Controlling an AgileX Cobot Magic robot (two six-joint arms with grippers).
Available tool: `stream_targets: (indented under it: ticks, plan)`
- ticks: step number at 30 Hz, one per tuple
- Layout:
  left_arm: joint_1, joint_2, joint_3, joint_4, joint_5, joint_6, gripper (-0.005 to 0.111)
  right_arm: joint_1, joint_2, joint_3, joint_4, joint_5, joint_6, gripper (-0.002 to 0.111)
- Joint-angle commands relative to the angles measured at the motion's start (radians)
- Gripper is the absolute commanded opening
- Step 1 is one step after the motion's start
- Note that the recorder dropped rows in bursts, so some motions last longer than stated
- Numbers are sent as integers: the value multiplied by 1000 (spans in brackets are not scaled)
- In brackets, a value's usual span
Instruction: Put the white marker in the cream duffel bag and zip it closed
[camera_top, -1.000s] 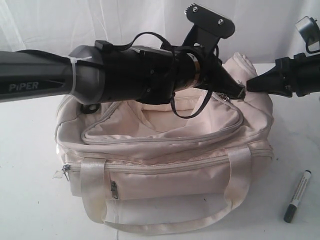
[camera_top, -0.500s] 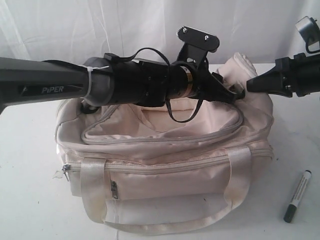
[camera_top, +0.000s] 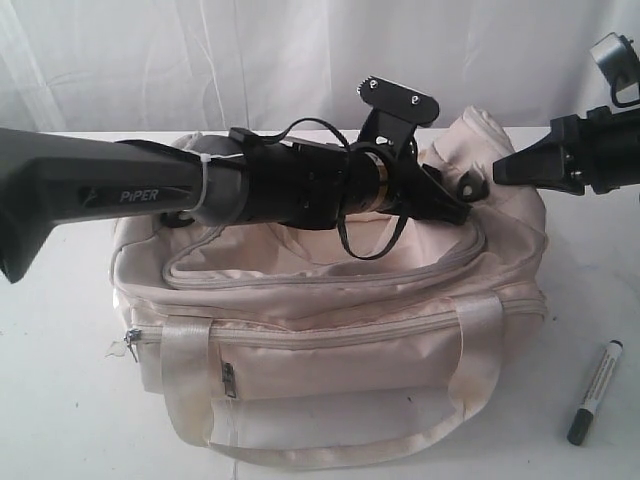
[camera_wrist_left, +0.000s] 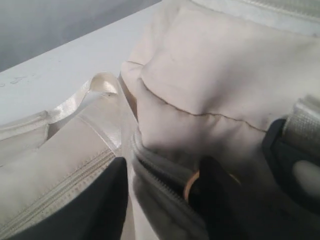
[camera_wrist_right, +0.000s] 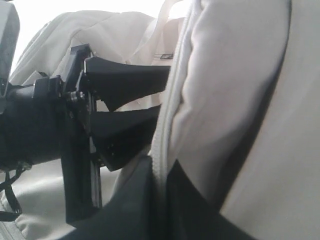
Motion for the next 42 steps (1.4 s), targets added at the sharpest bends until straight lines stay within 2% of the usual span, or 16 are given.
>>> stream_targets:
  ticks: [1,13,20,23,29,42]
  plan:
    - [1,2,-2,6,-16,-6,49,0,-7,-6,41,26,-14,0]
    - [1,-22,-2,6,-79,-23,49,0,-7,-6,41,22,-14,0]
    - [1,-22,60,98,-133,-120,49,0,-7,-6,41,11,-14,0]
    - [1,-22,92,165,-116,-141,49,0,-7,-6,41,-1,-14,0]
    - [1,-29,121,192,-23,-155,49,0,-7,-6,38,-7,-14,0]
    - [1,-88,156,246,4,-183,49,0,-7,-6,15,-78,-7,0]
